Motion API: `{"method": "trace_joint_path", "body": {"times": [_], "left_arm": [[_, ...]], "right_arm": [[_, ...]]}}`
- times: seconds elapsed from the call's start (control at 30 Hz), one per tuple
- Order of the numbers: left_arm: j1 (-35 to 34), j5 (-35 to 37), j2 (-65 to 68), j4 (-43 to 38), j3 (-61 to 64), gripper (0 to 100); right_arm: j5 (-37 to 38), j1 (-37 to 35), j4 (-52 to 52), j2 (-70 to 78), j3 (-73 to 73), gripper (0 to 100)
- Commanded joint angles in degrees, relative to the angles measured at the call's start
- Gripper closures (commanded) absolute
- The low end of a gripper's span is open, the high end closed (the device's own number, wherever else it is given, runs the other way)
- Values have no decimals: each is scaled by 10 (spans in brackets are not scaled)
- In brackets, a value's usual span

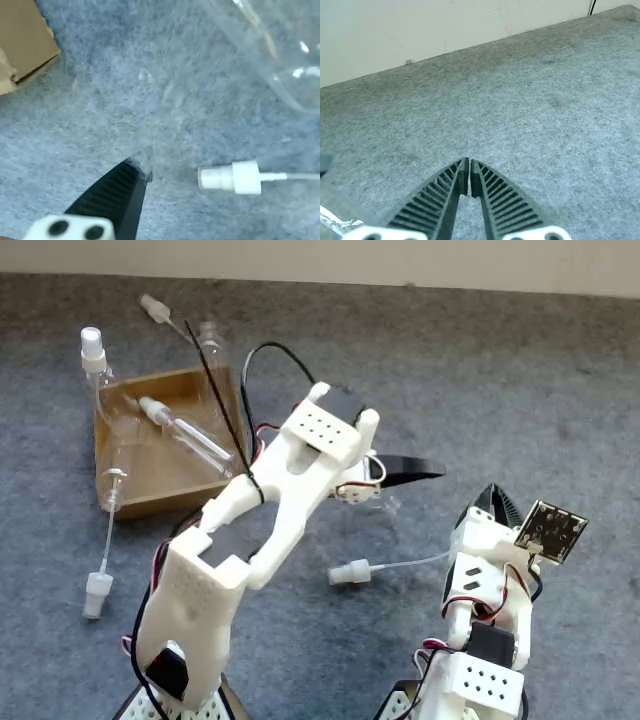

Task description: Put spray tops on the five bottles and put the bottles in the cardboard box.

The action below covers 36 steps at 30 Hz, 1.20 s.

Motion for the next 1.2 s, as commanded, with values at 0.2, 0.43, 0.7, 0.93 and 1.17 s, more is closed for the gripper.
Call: {"method": "trace_joint_path", "body": {"times": [0.2,0.43,0.7,0.93,1.17], "left_arm": [[-22,0,-71,7,19,67],[-65,-13,-68,7,25,67],[-51,-239,-72,6,51,67],[-53,-331,-73,5,-9,65],[-52,-389,-73,6,-56,67]], "right_arm": [[-2,-7,3,-4,66,985],[-2,-7,3,-4,66,985],[-5,-23,3,-5,69,982],[-3,-42,24,-7,69,982],[-2,-40,24,-7,69,982]]}}
